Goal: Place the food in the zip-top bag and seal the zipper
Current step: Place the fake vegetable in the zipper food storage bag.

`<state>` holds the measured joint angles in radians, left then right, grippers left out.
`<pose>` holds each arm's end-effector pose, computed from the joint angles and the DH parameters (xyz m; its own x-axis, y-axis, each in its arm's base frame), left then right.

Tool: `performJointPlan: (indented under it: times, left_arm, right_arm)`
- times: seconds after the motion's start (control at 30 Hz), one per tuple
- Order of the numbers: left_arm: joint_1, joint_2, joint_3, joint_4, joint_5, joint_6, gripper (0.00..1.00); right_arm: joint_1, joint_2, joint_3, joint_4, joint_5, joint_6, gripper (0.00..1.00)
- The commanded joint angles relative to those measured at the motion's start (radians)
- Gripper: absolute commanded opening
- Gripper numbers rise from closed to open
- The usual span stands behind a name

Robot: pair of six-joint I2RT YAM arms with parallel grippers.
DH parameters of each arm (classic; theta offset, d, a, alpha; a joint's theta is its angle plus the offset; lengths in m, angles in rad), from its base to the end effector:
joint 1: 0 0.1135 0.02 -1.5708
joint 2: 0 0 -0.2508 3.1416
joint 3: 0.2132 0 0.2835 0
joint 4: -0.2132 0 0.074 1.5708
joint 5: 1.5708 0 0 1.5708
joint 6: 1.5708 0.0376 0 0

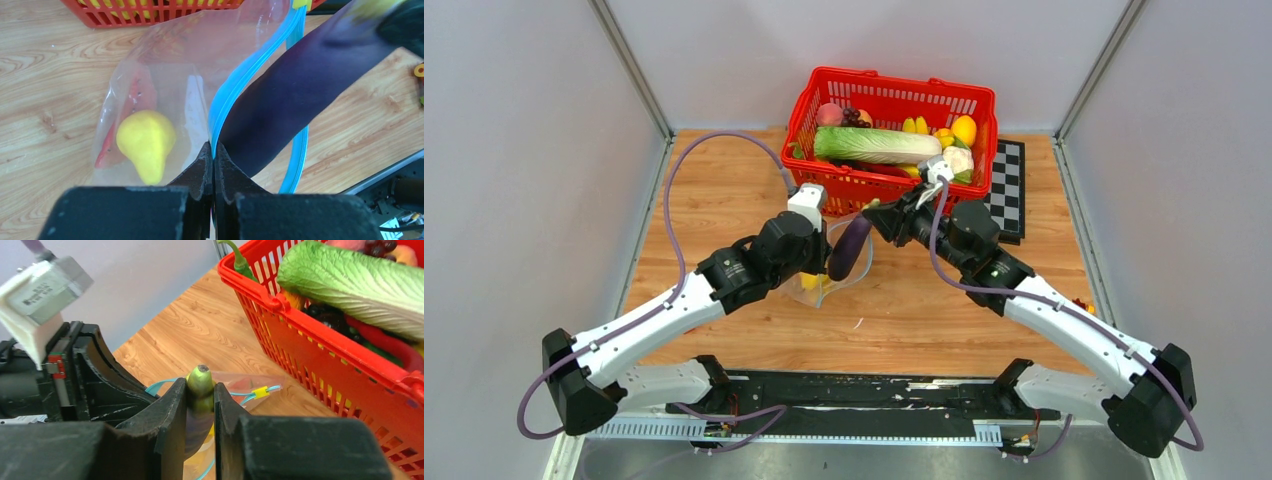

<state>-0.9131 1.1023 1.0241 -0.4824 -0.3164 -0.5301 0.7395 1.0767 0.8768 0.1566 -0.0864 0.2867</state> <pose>0.1808 -0.2149 0.3171 -0.5792 -0.0361 -0.8144 0.3456 0.8939 -0.2855 0.2164 0.2018 0.3332 -0.2386 0.1637 -0.9572 -0.6960 0.6585 0.2861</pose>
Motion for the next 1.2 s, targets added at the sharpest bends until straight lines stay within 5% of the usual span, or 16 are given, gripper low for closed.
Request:
performJointPlan:
  times: [0.0,0.17,0.47,0.67,0.8,0.97,1.17]
  left_arm:
    - [0.002,-0.037,0.017,0.035,-0.018,-0.024,0.00]
    - [0.002,-0.041,0.010,0.047,-0.040,-0.034,0.00]
    - [0.002,-0.047,0.004,0.053,-0.093,-0.059,0.00]
    - [0.003,-0.048,0.004,0.057,-0.104,-0.060,0.00]
    - [0.003,-0.044,0.001,0.056,-0.102,-0.055,0.00]
    - [0.004,-0.047,-0.001,0.049,-0.115,-0.053,0.00]
    - [0.007,-0.054,-0.006,0.048,-0.126,-0.054,0.00]
  right_arm:
    - [0.023,0.029,0.021,0.020,0.008,0.084,0.00]
    - [0.084,0.048,-0.008,0.011,0.214,0.219,0.00]
    - [0.178,0.130,-0.003,-0.019,0.242,0.312,0.02]
    - [0.187,0.116,0.005,-0.074,0.287,0.262,0.55]
    - [0.170,0.070,0.059,-0.115,0.264,0.164,0.71]
    - [0.144,-0.005,0.106,-0.210,0.232,0.080,0.76]
    - [0.129,0.009,0.137,-0.363,0.355,0.085,0.65]
